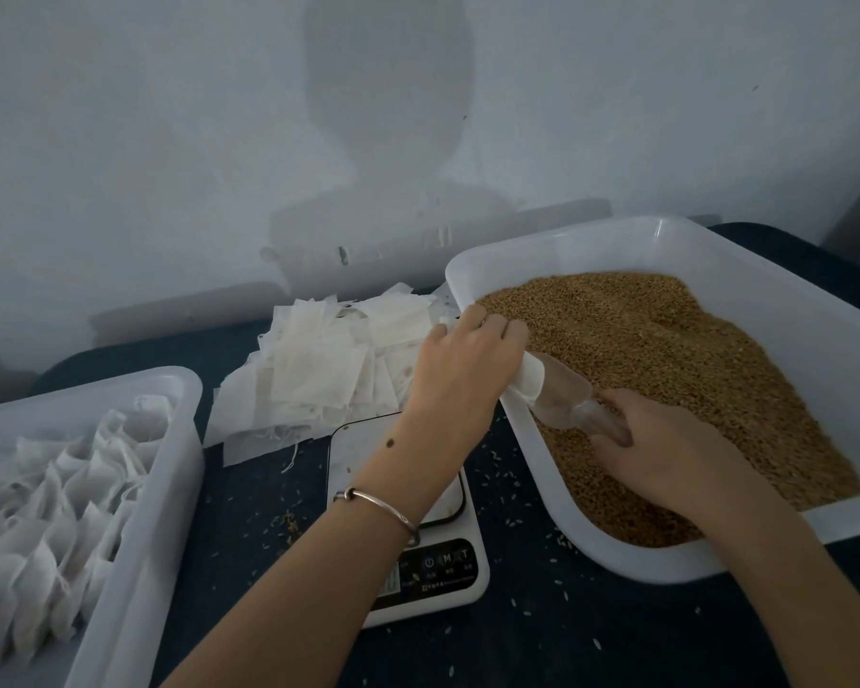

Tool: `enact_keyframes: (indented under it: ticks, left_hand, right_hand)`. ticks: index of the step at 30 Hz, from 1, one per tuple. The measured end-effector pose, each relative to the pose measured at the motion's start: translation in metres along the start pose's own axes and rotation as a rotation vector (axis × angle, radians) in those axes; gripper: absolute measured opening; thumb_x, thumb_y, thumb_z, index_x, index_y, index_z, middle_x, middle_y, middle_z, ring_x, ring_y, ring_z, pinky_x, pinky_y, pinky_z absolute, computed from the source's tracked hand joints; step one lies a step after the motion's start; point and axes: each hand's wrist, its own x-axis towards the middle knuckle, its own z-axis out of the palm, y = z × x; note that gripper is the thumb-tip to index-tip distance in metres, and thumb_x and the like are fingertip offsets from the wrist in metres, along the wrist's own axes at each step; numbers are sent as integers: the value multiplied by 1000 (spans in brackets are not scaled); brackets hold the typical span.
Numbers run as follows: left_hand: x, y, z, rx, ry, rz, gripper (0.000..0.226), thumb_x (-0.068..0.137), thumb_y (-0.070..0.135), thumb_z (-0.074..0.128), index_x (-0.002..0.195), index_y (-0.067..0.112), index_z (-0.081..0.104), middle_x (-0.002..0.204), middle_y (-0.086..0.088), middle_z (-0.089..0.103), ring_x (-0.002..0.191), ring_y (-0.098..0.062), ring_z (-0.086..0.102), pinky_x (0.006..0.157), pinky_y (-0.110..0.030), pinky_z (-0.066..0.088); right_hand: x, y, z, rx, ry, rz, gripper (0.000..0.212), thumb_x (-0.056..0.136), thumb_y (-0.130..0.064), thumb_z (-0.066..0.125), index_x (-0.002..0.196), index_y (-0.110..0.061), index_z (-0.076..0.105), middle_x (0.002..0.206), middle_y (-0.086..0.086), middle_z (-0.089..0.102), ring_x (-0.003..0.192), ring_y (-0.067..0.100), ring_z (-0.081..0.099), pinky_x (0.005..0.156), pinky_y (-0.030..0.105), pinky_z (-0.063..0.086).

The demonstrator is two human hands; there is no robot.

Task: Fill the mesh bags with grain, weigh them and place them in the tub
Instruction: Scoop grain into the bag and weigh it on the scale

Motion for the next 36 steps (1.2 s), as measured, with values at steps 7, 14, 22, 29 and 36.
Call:
enact_keyframes:
  ticks: [7, 14, 22, 29, 36]
  left_hand:
    - [-1, 3, 1, -32, 62, -12, 42, 78, -5, 63, 113, 14, 50, 116, 0, 57, 111, -21, 46, 71, -27, 28]
    - [-5, 6, 4, -20, 128, 8, 40, 61, -9, 72, 95, 9, 61, 94, -4, 65, 92, -24, 58, 61, -29, 33]
    - [-8, -7, 19, -682, 84, -289, 16, 89, 2, 56, 97, 14, 53, 84, 2, 59, 74, -2, 52, 59, -21, 45]
    - [-59, -32, 39, -1320, 365, -849, 15, 86, 20, 69, 95, 21, 57, 88, -4, 70, 70, -2, 61, 59, -17, 51]
    - [-102, -49, 49, -1334, 324, -709, 99, 59, 70, 71, 143, 46, 24, 131, 30, 51, 122, 7, 48, 98, -20, 41]
  right_hand:
    - [0, 0, 1, -1, -4, 0, 40, 94, -37, 50, 131, -22, 45, 95, -2, 61, 80, 17, 60, 76, 35, 52]
    - [-1, -1, 0, 6, -13, 7, 42, 93, -37, 50, 133, -22, 44, 90, -3, 56, 81, 17, 60, 76, 35, 52]
    - [-2, -2, -2, 24, -34, 5, 43, 95, -39, 49, 133, -22, 44, 95, -1, 63, 83, 18, 62, 79, 37, 52]
    - [-1, -1, -3, 27, -60, 7, 48, 94, -39, 49, 140, -25, 40, 84, -7, 59, 70, 13, 58, 62, 29, 43]
    - [-1, -3, -4, 24, -91, 29, 57, 95, -40, 49, 147, -25, 31, 99, -3, 59, 77, 14, 58, 68, 31, 46]
